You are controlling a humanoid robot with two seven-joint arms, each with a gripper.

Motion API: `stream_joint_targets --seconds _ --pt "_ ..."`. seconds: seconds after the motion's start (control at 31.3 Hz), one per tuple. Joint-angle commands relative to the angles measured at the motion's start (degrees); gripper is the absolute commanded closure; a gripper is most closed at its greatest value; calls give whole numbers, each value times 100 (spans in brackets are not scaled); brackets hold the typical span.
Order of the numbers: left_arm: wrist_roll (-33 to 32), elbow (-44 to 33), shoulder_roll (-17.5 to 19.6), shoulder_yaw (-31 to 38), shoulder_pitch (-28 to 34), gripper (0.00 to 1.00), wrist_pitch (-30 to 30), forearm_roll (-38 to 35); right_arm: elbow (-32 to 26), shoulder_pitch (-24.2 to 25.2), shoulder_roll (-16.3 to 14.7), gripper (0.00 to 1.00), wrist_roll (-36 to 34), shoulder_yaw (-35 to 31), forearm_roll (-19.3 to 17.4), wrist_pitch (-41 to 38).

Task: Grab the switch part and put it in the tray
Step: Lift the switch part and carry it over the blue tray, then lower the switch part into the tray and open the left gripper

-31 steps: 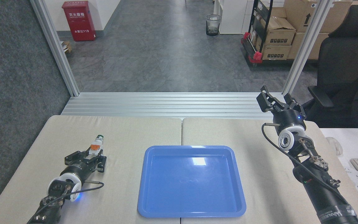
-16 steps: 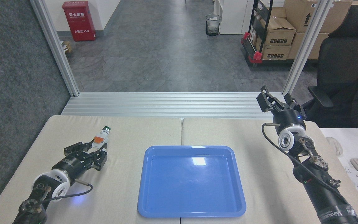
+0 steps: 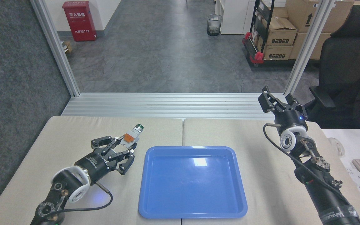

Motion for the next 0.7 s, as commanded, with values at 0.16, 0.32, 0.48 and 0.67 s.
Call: stream_joint_targets --seconds 0.16,0.32,0.48,0.67 --pt "-41 -392 -1064 -1433 172 100 7 -1476 0 -2 0 1 0 0 0 0" --pt "-76 530 -1020 -1478 -30 100 -257 -1662 0 -2 0 1 0 0 0 0" --pt "-164 663 -1011 -1469 -57 95 -433 -1653 0 -2 0 1 0 0 0 0" --pt "-181 795 -1029 -1469 -48 59 -433 -1644 0 -2 0 1 0 0 0 0"
